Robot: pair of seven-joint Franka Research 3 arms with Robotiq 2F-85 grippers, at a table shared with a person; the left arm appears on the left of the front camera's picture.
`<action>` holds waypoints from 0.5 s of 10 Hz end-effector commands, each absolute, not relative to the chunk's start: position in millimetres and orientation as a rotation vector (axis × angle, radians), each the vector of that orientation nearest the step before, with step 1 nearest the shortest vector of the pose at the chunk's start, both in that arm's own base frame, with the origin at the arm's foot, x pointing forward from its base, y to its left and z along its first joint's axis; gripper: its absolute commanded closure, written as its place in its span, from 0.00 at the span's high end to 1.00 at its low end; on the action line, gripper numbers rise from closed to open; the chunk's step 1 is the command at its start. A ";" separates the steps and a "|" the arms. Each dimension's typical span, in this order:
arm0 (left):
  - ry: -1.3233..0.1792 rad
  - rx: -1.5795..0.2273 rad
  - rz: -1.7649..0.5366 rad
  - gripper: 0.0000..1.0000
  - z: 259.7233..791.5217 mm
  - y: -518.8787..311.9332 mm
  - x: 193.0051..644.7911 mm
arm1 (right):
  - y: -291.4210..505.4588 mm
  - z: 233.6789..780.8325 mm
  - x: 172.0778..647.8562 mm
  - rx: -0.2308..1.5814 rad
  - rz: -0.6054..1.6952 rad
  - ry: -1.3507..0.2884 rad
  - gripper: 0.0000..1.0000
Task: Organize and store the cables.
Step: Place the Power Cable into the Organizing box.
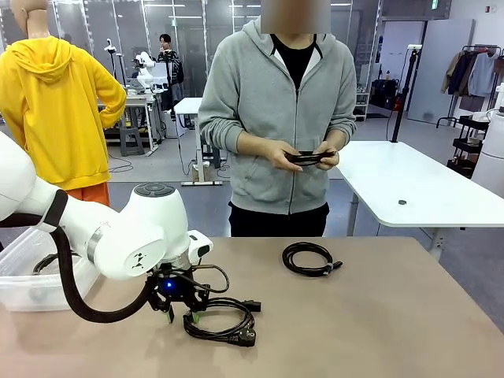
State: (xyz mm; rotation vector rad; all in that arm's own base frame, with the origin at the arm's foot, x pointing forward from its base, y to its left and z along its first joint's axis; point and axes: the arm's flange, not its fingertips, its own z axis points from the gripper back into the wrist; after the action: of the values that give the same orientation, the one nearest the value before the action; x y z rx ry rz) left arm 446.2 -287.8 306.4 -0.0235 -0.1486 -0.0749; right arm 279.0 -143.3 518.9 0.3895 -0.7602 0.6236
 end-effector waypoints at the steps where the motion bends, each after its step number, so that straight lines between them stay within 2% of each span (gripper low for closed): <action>1: -0.146 0.001 -0.079 0.00 300.8 -297.0 450.2 | -144.5 518.9 278.5 0.395 0.640 -0.767 1.00; 5: -0.141 0.029 -0.055 0.00 307.2 -300.8 448.2 | -144.5 518.9 278.5 0.395 0.640 -0.767 1.00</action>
State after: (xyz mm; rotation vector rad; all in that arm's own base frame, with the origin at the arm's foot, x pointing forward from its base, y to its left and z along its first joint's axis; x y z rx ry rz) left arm 446.4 -291.5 309.5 -0.0132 -0.1459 -0.0802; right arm 279.0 -143.3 518.9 0.3895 -0.7602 0.6236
